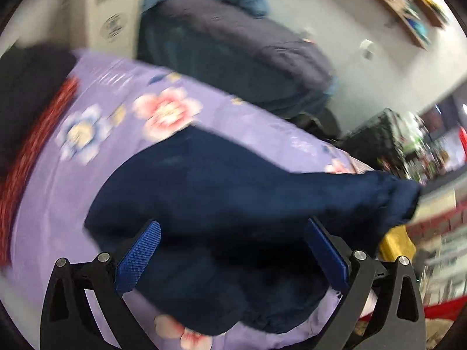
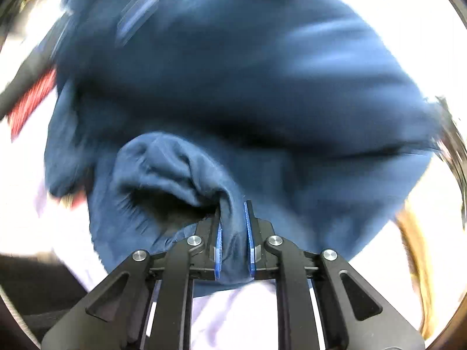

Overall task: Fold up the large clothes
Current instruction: 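Lift the navy jacket with both grippers and shake it open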

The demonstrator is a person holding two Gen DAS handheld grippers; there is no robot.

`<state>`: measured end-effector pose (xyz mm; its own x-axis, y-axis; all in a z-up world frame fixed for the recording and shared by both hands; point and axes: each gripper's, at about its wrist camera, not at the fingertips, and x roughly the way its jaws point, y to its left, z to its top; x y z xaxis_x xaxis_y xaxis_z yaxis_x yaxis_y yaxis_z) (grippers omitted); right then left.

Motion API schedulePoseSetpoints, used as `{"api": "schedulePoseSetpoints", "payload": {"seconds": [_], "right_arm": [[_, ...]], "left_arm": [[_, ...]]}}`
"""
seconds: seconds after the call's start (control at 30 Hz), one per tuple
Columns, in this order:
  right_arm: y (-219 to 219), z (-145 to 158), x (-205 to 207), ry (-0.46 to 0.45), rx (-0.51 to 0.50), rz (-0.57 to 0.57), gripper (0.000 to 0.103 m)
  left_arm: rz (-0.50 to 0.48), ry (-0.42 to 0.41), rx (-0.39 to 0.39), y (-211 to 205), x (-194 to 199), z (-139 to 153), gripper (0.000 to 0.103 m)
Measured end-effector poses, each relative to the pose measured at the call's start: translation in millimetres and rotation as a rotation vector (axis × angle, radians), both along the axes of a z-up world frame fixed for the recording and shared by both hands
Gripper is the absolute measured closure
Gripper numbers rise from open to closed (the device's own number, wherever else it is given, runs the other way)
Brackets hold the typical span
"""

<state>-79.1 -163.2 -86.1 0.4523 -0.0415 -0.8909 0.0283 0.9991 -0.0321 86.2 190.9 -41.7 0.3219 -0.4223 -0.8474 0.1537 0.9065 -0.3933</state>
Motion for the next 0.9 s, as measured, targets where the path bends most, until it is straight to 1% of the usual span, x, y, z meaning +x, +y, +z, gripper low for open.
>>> {"api": "schedulePoseSetpoints", "payload": {"seconds": [0.07,0.13,0.2,0.23,0.33,0.37,0.4,0.43,0.5,0.53,0.57,0.6,0.63,0.67,0.7,0.77,0.83,0.87,0.9], "right_arm": [[-59.9,30.8,-8.8,-0.068,0.015,-0.149,0.09],[-111.7,54.5,-19.8,-0.118,0.026,-0.276,0.09],[-157.9,75.1,-33.2,-0.16,0.014,-0.385,0.09],[-181.3,85.3,-40.7,-0.182,-0.01,-0.437,0.09],[-237.7,111.3,-57.8,-0.235,-0.103,-0.571,0.09],[-251.4,114.4,-61.1,-0.244,-0.127,-0.617,0.09],[-278.0,120.0,-68.5,-0.257,-0.157,-0.689,0.09],[-292.7,119.8,-69.8,-0.261,-0.169,-0.741,0.09],[-328.2,120.4,-76.4,-0.261,-0.151,-0.864,0.089],[-349.0,117.9,-79.3,-0.246,-0.131,-0.944,0.088],[-363.5,115.7,-78.2,-0.227,-0.116,-0.988,0.085],[-379.3,108.6,-81.3,-0.188,-0.09,-1.05,0.075],[-385.0,104.6,-80.1,-0.17,-0.07,-1.081,0.052],[-386.6,104.0,-79.0,-0.174,-0.045,-1.098,0.038],[-380.9,106.5,-80.9,-0.201,-0.043,-1.102,0.022],[-362.4,111.0,-78.0,-0.258,-0.072,-1.072,0.02],[-331.2,109.4,-67.9,-0.267,-0.094,-1.022,0.019],[-315.6,108.9,-62.9,-0.276,-0.085,-0.991,0.018],[-305.2,108.7,-56.9,-0.285,-0.058,-0.95,0.017]], "left_arm": [[0.095,0.037,-0.005,30.6,-11.1,-12.8,0.006],[0.139,0.05,0.03,47.9,-20.2,-21.6,0.006],[0.16,0.077,0.071,60.3,-34.7,-35.5,0.006],[0.165,0.103,0.088,64.3,-42.3,-45.0,0.006],[0.165,0.185,0.093,64.7,-65.3,-72.5,0.006],[0.159,0.216,0.081,62.0,-73.3,-83.6,0.006],[0.155,0.237,0.074,59.2,-79.0,-90.8,0.006],[0.15,0.264,0.065,55.4,-85.9,-100.4,0.006],[0.132,0.308,0.031,46.8,-97.9,-115.4,0.006],[0.134,0.321,0.01,42.3,-101.8,-119.7,0.006],[0.139,0.332,-0.019,39.3,-105.3,-123.2,0.006],[0.141,0.342,-0.064,34.0,-107.5,-124.6,0.006],[0.147,0.34,-0.088,29.8,-108.3,-124.3,0.006],[0.15,0.325,-0.097,23.7,-108.4,-122.2,0.006],[0.144,0.311,-0.09,19.0,-108.7,-120.6,0.006],[0.12,0.273,-0.029,5.3,-105.3,-115.4,0.006],[0.089,0.222,0.076,-12.2,-101.3,-108.8,0.006],[0.076,0.209,0.13,-19.8,-98.2,-109.0,0.006],[0.06,0.2,0.208,-30.7,-93.8,-111.4,0.006]]}}
